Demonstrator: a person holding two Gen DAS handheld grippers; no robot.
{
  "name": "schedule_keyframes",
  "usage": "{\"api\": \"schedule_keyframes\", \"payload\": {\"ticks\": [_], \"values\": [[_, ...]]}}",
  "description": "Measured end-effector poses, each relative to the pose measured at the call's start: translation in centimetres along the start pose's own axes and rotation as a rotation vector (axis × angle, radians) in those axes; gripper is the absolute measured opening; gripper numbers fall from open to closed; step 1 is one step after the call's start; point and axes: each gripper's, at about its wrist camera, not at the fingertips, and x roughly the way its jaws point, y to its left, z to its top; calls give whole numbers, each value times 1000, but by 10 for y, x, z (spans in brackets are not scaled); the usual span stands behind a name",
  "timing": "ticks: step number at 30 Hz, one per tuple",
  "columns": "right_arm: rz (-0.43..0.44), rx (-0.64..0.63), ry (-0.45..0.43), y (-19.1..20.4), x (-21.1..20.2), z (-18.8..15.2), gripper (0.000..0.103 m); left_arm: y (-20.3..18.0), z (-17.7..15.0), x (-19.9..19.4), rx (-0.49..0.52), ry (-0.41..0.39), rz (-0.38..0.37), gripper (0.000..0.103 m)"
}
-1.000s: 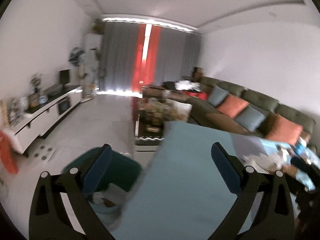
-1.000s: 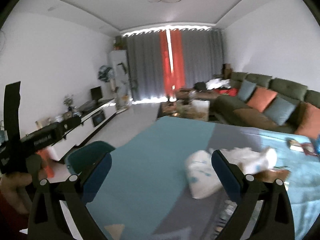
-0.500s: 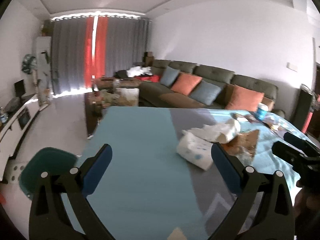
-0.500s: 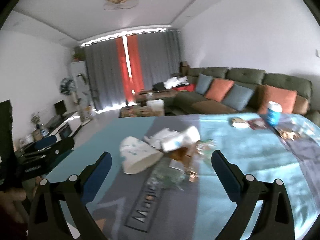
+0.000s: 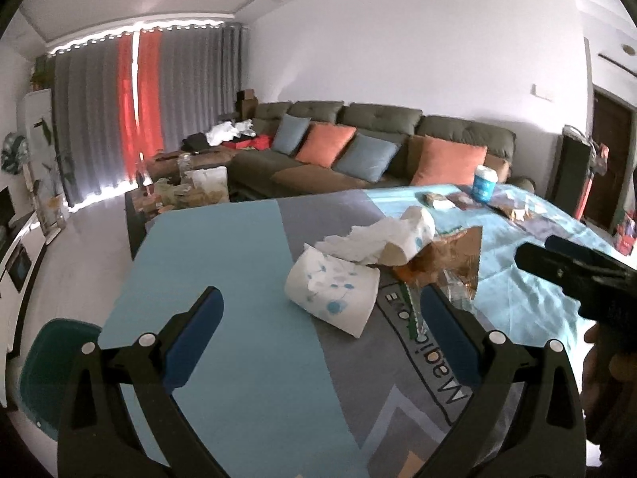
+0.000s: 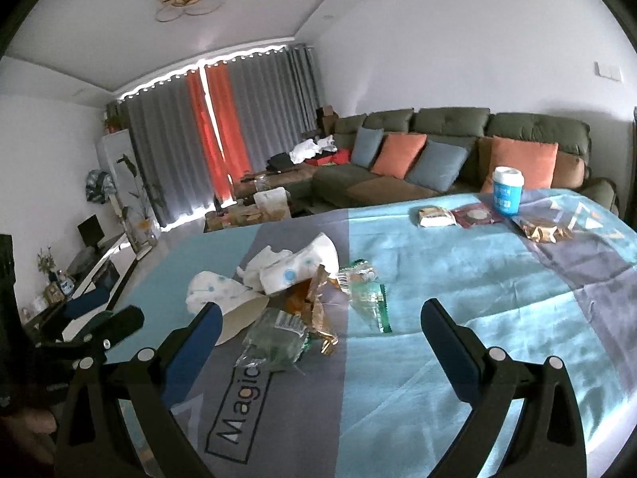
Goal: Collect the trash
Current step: 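Move both empty tools back over the table toward the tissue roll, then grasp the white tissue roll with the left tool while the right tool grasps the brown paper bag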
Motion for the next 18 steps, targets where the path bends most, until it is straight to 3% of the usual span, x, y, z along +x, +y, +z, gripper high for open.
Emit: {"api": "schedule_keyframes", "payload": {"ticks": [7,14,18], "values": [[-1,14,31,-2,18,4,94,0,3,25,70,30,-10,98],[17,20,75,-2,41,9,78,2,8,56,100,70,-32,98],[20,29,103,-1,53,11,66,-1,6,78,124,144,-67,98]]}}
